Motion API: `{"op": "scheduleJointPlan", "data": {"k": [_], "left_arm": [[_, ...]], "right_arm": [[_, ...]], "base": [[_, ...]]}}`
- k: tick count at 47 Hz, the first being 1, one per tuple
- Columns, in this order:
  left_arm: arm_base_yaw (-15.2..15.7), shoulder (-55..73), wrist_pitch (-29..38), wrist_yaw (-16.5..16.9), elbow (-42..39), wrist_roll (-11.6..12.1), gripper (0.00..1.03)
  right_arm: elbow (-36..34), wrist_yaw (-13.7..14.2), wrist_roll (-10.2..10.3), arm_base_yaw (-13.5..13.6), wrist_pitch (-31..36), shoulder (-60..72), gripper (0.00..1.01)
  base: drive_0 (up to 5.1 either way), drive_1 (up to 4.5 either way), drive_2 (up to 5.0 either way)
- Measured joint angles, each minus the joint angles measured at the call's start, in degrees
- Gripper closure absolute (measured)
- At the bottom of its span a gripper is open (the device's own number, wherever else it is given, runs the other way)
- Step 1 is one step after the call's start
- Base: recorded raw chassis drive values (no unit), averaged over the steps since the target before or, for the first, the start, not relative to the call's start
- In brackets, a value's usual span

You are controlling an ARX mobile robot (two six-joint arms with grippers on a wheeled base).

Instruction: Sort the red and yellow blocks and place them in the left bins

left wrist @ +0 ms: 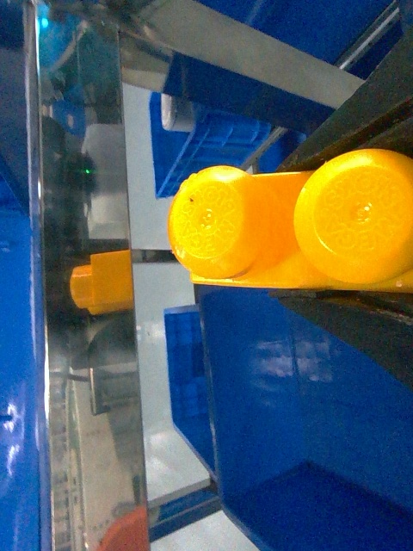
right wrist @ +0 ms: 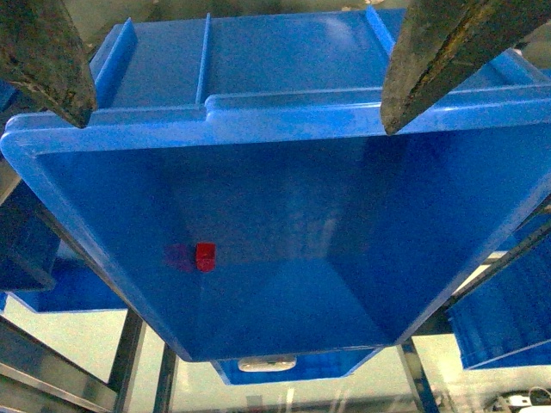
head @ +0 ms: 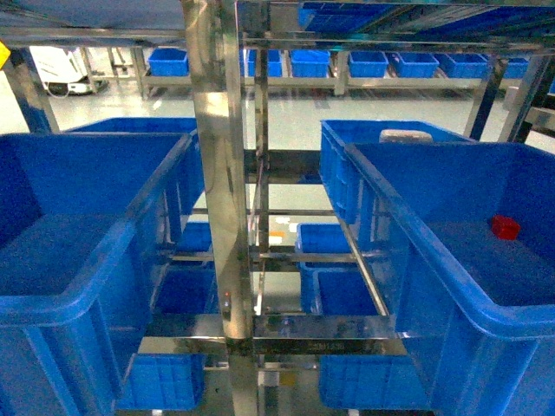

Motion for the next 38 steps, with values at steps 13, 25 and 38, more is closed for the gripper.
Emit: {"op": "scheduleJointPlan", "data": {"k": [13, 25, 38], "left_arm": [[5.2, 1.6, 0.2, 2.7, -0.6, -1.4, 0.76], [12.7, 15.6, 10.0, 7.4, -0.9, -0.5, 0.76], [20.4, 31.9, 16.0, 13.4, 8.0, 2.4, 0.76]], "right_arm": [[0.0, 0.0, 0.0, 0.0, 0.0, 0.0, 0.03], [0.0, 0.0, 0.0, 0.0, 0.0, 0.0, 0.03], [0.0, 0.0, -0.1, 0.0, 0.0, 0.0, 0.03]], "base": [[0.0, 0.0, 0.0], [0.0, 0.0, 0.0], [0.0, 0.0, 0.0]]}}
